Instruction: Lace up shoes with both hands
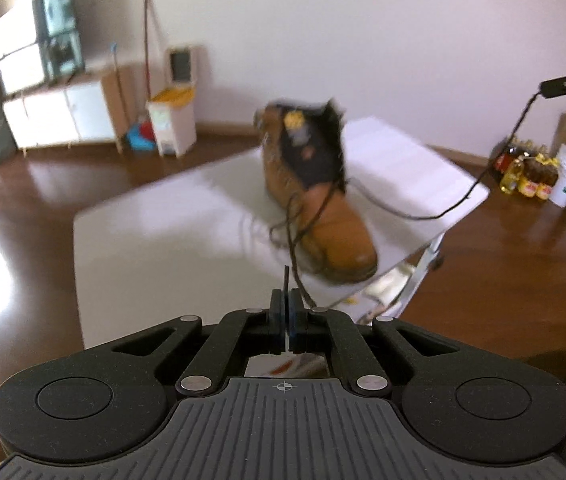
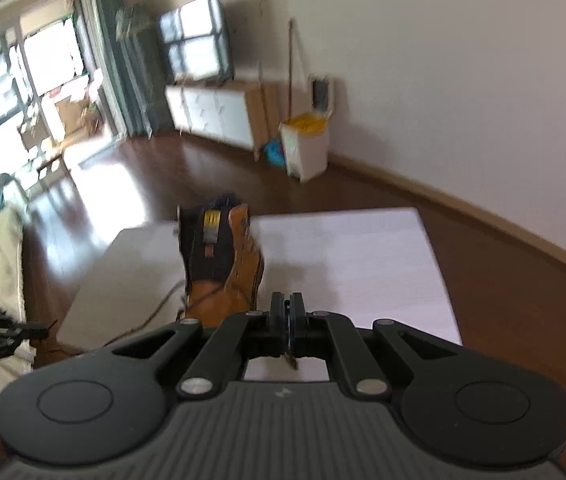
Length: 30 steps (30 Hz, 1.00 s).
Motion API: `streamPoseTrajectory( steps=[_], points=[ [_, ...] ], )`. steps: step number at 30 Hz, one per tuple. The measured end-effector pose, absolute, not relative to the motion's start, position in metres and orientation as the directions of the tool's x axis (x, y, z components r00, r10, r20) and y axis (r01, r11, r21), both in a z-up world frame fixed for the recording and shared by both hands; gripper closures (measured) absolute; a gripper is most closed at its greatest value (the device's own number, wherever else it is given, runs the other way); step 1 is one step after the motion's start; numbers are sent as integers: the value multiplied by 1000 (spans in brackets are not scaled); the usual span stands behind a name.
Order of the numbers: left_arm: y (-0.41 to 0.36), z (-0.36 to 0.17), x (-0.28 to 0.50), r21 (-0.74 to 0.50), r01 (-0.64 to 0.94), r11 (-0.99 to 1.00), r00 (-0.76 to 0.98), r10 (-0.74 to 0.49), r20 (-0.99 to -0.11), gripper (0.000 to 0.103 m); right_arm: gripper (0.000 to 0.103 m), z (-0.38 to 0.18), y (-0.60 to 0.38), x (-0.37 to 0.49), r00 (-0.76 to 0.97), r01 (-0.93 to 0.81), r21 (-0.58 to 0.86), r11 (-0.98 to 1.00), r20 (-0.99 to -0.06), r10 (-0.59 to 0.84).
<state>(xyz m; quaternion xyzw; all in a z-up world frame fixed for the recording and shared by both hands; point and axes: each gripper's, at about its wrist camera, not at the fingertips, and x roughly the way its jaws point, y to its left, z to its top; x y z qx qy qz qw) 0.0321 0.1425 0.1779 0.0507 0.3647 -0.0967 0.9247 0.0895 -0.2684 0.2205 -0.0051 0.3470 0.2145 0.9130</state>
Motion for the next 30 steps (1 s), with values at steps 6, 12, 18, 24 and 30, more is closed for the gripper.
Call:
streamPoseTrajectory(
  steps=[6, 12, 18, 24, 30],
  points=[
    [131, 254, 25, 76, 212, 974, 862, -150, -485, 102, 101, 280, -294, 46, 805, -355, 109, 929, -469, 363],
    [118, 301, 26, 85, 237, 968, 919, -195, -342, 102, 101, 337, -327, 14, 917, -262, 25, 965, -303, 258],
    [103, 341, 11, 92, 266, 960, 947, -242, -213, 102, 101, 366, -344, -9, 955, -215, -7, 977, -213, 209],
    [94, 373, -2, 95, 259, 961, 963, -250, -95, 102, 101, 372, -338, -12, 944, -279, 7, 960, -180, 276],
    [91, 412, -19, 132, 210, 969, 977, -213, 11, 102, 101, 375, -324, -7, 918, -361, 15, 932, -169, 358]
  ],
)
